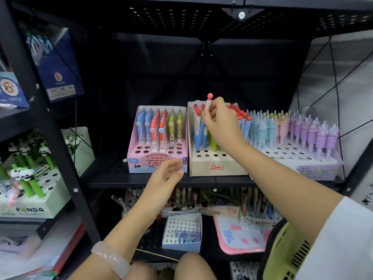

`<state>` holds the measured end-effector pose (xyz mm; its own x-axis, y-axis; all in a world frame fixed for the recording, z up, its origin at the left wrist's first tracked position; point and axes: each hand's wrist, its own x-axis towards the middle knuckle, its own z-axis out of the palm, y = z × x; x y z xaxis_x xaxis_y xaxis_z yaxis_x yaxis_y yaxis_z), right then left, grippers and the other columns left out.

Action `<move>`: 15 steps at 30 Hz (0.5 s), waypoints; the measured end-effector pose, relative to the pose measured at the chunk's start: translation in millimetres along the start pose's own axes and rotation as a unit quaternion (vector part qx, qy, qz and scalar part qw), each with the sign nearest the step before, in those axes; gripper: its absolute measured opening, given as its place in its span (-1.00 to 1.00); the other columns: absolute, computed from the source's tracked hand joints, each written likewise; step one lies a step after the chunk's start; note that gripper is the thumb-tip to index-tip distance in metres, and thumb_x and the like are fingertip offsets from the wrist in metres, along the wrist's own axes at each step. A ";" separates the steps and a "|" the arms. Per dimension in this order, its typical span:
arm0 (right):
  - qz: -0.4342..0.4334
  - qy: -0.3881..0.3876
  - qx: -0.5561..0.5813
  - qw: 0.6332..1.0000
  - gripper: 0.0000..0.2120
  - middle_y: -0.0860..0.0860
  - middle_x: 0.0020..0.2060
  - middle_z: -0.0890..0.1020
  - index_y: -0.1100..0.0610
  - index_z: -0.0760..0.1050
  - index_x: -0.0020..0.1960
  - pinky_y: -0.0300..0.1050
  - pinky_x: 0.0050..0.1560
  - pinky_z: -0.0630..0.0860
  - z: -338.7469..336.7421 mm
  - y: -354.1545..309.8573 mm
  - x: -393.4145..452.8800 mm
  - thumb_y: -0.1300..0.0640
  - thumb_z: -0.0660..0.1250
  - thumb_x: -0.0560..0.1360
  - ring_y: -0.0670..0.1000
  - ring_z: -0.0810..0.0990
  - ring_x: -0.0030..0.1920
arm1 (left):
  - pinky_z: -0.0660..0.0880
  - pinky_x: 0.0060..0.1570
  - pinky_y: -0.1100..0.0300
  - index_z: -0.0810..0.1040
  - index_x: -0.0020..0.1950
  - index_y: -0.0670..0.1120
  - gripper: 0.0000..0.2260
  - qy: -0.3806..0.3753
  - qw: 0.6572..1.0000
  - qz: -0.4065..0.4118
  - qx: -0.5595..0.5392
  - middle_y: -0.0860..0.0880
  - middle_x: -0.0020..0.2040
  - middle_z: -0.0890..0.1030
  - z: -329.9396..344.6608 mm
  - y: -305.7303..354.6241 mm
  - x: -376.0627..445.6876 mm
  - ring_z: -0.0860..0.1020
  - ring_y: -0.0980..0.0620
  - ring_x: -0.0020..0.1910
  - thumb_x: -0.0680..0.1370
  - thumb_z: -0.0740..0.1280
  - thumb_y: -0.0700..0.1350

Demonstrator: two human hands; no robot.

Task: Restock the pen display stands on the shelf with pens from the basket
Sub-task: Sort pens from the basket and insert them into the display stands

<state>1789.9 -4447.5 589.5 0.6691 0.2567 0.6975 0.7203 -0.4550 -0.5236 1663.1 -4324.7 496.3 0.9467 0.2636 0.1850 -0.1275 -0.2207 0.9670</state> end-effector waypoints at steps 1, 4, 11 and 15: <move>-0.001 -0.004 -0.010 1.000 -0.85 0.17 -0.29 0.53 0.24 0.37 -0.04 0.06 -0.29 0.49 0.6 -1.4 1.3 0.14 0.19 0.59 0.05 0.47 -0.36 | 0.32 -0.18 0.68 0.43 0.08 0.21 -0.80 0.000 1.000 0.001 0.001 0.25 0.11 0.53 0.0 0.2 -0.2 0.43 0.58 -0.05 0.59 0.22 -0.12; 0.002 -0.023 -0.054 0.998 -0.83 0.22 -0.25 0.56 0.25 0.37 0.00 0.12 -0.25 0.51 2.2 -5.9 5.0 0.13 0.16 0.60 0.19 0.54 -0.28 | 0.34 -0.16 0.64 0.43 0.08 0.20 -0.80 0.003 1.000 0.001 0.005 0.22 0.11 0.54 0.6 0.5 -0.9 0.45 0.54 -0.03 0.59 0.22 -0.12; 0.013 -0.092 -0.129 0.987 -0.89 -0.01 -0.39 0.37 0.13 0.24 -0.09 -0.14 -0.39 0.31 16.8 6.1 -0.2 0.18 0.16 0.58 0.05 0.42 -0.33 | 0.39 -0.11 0.49 0.44 0.11 0.20 -0.79 0.001 1.000 0.003 0.009 0.25 0.11 0.55 0.5 3.3 -5.9 0.46 0.49 0.02 0.59 0.22 -0.12; 0.045 -0.139 -0.113 0.983 -0.91 -0.05 -0.38 0.40 0.16 0.33 -0.05 -0.18 -0.42 0.31 21.7 15.5 -14.7 0.15 0.19 0.58 0.01 0.45 -0.34 | 0.38 0.03 0.41 0.45 0.13 0.15 -0.79 0.000 1.000 0.005 -0.006 0.18 0.14 0.56 4.5 7.0 -8.9 0.47 0.38 0.10 0.59 0.22 -0.14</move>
<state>1795.2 -4439.9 560.5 0.7756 0.4157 0.4751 0.6173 -0.6566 -0.4334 1655.1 -4332.8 500.6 0.9456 0.2604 0.1950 -0.1408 -0.2129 0.9669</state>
